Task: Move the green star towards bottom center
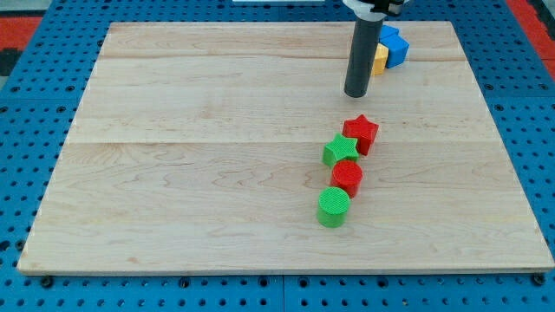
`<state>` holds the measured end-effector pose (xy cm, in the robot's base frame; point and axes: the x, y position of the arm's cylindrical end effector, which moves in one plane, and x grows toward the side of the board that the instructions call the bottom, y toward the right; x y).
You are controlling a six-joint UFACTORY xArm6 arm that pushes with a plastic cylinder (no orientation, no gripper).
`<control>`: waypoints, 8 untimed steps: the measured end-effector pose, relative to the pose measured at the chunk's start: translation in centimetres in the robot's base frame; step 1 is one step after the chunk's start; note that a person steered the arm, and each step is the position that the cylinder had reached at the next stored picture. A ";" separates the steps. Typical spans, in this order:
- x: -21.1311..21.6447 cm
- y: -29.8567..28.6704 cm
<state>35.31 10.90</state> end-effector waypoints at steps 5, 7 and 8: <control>3.8 1.8; 4.0 1.8; 4.0 1.8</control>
<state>39.31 12.68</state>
